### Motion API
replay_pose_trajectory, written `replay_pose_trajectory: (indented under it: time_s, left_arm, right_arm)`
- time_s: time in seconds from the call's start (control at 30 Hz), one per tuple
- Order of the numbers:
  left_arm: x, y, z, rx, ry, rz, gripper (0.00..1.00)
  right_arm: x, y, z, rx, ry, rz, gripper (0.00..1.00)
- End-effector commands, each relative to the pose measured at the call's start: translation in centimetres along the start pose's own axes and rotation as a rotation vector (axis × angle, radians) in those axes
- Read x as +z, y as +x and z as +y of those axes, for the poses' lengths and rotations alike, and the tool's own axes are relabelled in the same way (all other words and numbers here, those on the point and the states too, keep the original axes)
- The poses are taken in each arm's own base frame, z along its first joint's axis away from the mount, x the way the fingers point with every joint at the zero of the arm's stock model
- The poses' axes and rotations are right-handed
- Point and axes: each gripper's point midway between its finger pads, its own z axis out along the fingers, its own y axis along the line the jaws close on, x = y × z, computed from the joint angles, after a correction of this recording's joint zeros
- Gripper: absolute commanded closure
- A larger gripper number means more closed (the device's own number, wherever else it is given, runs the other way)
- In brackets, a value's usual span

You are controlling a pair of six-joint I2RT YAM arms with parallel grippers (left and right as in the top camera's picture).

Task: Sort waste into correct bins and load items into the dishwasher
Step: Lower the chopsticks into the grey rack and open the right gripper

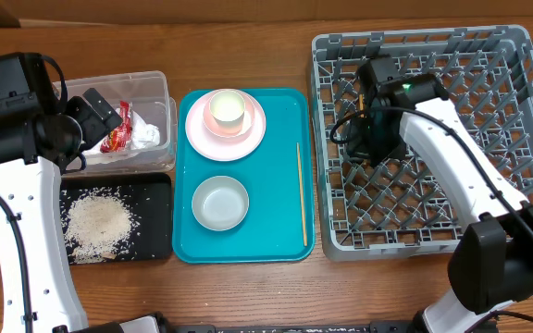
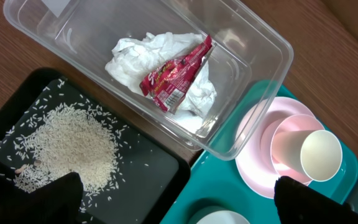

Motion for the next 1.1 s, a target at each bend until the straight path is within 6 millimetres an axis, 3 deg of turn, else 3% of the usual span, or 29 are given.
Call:
replay_pose_trajectory:
  time_s: [0.0, 0.23, 0.37, 0.57, 0.97, 1.07]
  left_arm:
    - [-1.0, -0.5, -0.3, 0.014, 0.007, -0.034, 0.00]
    - [-1.0, -0.5, -0.3, 0.014, 0.007, -0.035, 0.00]
    - [-1.0, -0.5, -0.3, 0.014, 0.007, -0.034, 0.00]
    - [-1.0, -0.5, -0.3, 0.014, 0.007, -0.034, 0.00]
    - [-1.0, -0.5, -0.3, 0.014, 0.007, -0.034, 0.00]
    - [-1.0, -0.5, -0.3, 0.014, 0.007, -0.035, 0.00]
  right_arm:
    - [-2.5, -1.0, 0.4, -0.020, -0.034, -0.077, 0.96]
    - [-4.8, -1.0, 0.5, -0.027, -0.063, -0.140, 0.96]
    - [-5.1, -1.5, 0.7, -0.060, -0.069, -0.164, 0.96]
    - [-3.9, -2.5, 1.1, -0.083, -0.074, -0.180, 0.96]
    - [-0.6, -2.6, 0.9, -0.108, -0.068, -0.195, 0.95]
    - [-0.3, -2.6, 0.5, -0.106, -0.046, -0.199, 0.82]
